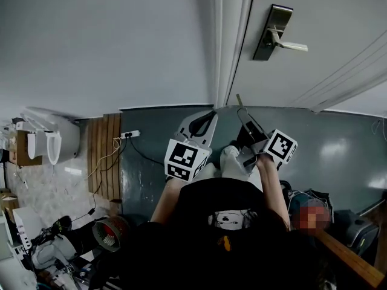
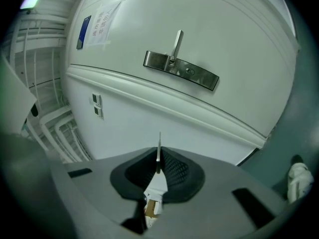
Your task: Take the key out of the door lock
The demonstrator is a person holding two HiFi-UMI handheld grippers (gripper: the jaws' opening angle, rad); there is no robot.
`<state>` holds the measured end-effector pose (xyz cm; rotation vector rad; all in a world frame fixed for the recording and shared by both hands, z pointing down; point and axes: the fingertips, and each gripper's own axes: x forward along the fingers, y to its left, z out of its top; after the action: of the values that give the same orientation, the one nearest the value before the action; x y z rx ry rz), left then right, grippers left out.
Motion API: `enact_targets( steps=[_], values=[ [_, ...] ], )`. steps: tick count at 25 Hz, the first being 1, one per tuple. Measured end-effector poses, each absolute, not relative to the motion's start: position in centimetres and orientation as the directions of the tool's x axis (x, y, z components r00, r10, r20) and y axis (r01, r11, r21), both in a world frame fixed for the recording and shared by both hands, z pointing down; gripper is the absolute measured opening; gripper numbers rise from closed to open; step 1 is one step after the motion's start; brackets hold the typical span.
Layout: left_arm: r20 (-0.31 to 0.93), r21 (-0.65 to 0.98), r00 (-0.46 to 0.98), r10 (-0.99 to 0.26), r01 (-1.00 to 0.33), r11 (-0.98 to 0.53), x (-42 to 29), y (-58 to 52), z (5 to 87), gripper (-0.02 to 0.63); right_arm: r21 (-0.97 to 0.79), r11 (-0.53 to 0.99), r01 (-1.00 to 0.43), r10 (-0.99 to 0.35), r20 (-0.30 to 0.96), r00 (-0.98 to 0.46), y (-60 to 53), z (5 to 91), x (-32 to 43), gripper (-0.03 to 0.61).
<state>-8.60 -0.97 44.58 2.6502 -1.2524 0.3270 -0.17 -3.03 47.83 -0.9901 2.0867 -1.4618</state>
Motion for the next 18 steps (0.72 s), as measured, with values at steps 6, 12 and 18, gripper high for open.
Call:
enact_targets(
  steps=[6,12,18],
  values=[
    [0.277,0.083,0.615,-0.739,-0.781,-0.619,-10.4,0.9,44.9,0.009,-0.921,0.225,-0.319,-0.728,0.058,-0.683,-1.1,47.4,-2.3,0.021],
    [0.264,0.101,0.608,-0.749,-0.789,-0.606,-11.8,2.1,45.2,0.009,-0.915,0.239,-0.327,-0.713,0.063,-0.699,0.3,47.5,-3.8,0.02],
    [0.25,0.116,0.603,-0.757,-0.795,-0.595,-12.1,3.2,45.6,0.009,-0.909,0.246,-0.337,-0.698,0.075,-0.712,1.6,47.5,-4.3,0.021]
  ],
)
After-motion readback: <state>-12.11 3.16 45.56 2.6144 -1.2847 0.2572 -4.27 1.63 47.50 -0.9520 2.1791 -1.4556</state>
